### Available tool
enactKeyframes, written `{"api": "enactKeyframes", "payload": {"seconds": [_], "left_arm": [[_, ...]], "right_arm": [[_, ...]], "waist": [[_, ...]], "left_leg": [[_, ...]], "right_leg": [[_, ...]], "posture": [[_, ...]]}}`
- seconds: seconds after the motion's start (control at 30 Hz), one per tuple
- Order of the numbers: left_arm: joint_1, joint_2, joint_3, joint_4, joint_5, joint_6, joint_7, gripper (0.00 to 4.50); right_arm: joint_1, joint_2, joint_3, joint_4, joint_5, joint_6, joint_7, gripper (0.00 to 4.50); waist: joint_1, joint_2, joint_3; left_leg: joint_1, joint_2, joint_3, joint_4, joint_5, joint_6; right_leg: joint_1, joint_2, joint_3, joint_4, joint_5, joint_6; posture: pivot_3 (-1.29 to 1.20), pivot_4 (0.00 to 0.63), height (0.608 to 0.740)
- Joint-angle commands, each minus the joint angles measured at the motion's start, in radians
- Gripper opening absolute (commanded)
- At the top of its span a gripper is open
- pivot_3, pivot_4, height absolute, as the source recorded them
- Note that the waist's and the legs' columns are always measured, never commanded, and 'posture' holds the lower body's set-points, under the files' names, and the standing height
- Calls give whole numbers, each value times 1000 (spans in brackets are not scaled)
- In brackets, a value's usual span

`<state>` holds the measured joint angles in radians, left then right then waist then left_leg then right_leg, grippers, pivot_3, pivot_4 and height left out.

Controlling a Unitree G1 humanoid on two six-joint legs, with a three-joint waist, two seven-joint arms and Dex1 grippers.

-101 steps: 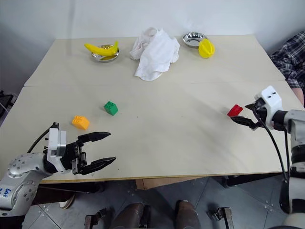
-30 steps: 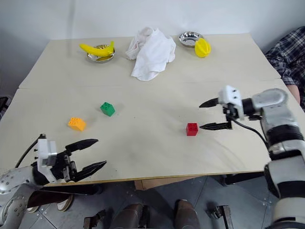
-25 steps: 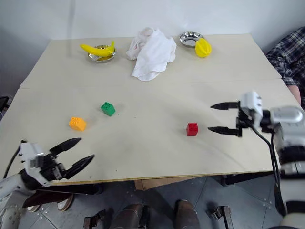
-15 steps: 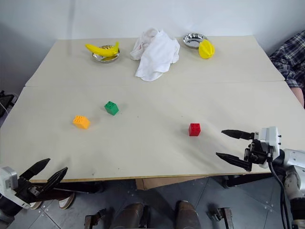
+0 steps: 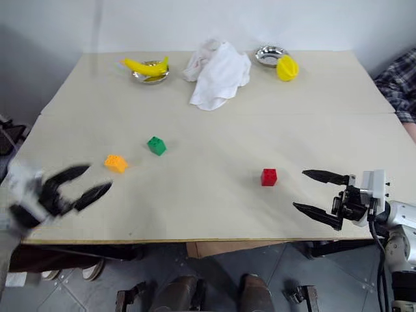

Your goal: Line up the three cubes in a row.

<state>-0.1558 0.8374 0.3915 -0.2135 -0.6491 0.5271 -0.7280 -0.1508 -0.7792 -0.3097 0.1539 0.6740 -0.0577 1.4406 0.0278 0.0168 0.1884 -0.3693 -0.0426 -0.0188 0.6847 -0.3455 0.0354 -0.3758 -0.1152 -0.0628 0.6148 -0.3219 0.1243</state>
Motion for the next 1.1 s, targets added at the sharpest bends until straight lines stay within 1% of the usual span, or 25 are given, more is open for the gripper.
{"api": "enactKeyframes", "payload": {"seconds": [0.03, 0.1, 0.17, 0.23, 0.33, 0.43, 0.6, 0.7, 0.93, 0.97, 1.07, 1.1], "left_arm": [[-182, 41, -150, 96, 56, 161, 27, 4500], [-338, 33, -265, 204, 144, 195, 41, 4500], [-489, -11, -354, 347, 222, 207, 60, 4500], [-587, -49, -417, 456, 284, 209, 62, 4500], [-666, -100, -455, 558, 336, 186, 59, 4500], [-710, -145, -484, 644, 380, 159, 38, 4500], [-742, -169, -505, 739, 446, 130, 23, 4500], [-754, -179, -502, 759, 461, 126, 12, 3922], [-771, -206, -478, 784, 466, 75, -19, 1688], [-772, -207, -476, 786, 466, 72, -26, 1453], [-776, -207, -478, 800, 472, 22, -56, 1454], [-775, -207, -480, 807, 472, -35, -88, 1454]], "right_arm": [[-17, 2, -7, -14, -10, 4, -5, 4472], [-24, 9, -1, -31, -15, 11, -14, 4472], [-28, 16, 5, -54, -17, 20, -28, 4472], [-29, 22, 10, -75, -21, 27, -44, 4472], [-21, 26, 8, -112, -19, 42, -68, 4472], [-2, 31, 3, -152, -17, 55, -93, 4472], [40, 26, -18, -203, -7, 72, -116, 4472], [57, 22, -30, -217, -2, 78, -121, 4500], [94, 19, -60, -210, -8, 72, -104, 4500], [99, 18, -63, -206, -9, 70, -102, 4500], [112, 17, -71, -192, -13, 60, -94, 4500], [115, 17, -76, -185, -16, 55, -91, 4500]], "waist": [[-5, 1, -1], [-11, 2, -1], [-15, 1, -1], [-14, 0, 0], [-17, -1, 1], [-14, -2, 1], [-6, -3, 2], [-4, -4, 2], [-1, -5, 2], [-2, -5, 2], [-3, -5, 2], [-3, -5, 2]], "left_leg": [[1, -1, 0, 0, 0, 0], [2, -2, 1, -2, 0, 1], [0, -1, 1, -3, 0, 0], [-2, -1, 2, -3, 0, 0], [-3, -2, 4, -2, 0, 0], [-4, -3, 5, -2, 0, 1], [-5, -3, 5, -1, 0, 1], [-6, -3, 5, 0, 0, 1], [-7, -4, 4, 1, 1, 2], [-7, -4, 5, 1, 1, 2], [-7, -4, 5, 1, 1, 2], [-7, -4, 5, 1, 1, 2]], "right_leg": [[0, 0, 1, 6, 1, 1], [-1, 0, 1, 7, 1, 1], [-5, 2, 1, 8, 1, 1], [-8, 5, -2, 11, 1, 1], [-11, 6, -5, 13, 1, 1], [-12, 5, -5, 13, 1, 1], [-13, 5, -4, 13, 1, 2], [-14, 5, -4, 13, 1, 2], [-14, 3, -4, 13, 1, 2], [-14, 3, -5, 13, 1, 2], [-14, 3, -5, 14, 1, 2], [-14, 3, -5, 14, 1, 2]], "posture": [[0, 150, 740], [0, 150, 740], [0, 150, 740], [0, 150, 740], [0, 150, 740], [0, 150, 740], [0, 150, 740], [0, 150, 740], [0, 150, 740], [0, 150, 740], [0, 150, 740], [0, 150, 740]]}}
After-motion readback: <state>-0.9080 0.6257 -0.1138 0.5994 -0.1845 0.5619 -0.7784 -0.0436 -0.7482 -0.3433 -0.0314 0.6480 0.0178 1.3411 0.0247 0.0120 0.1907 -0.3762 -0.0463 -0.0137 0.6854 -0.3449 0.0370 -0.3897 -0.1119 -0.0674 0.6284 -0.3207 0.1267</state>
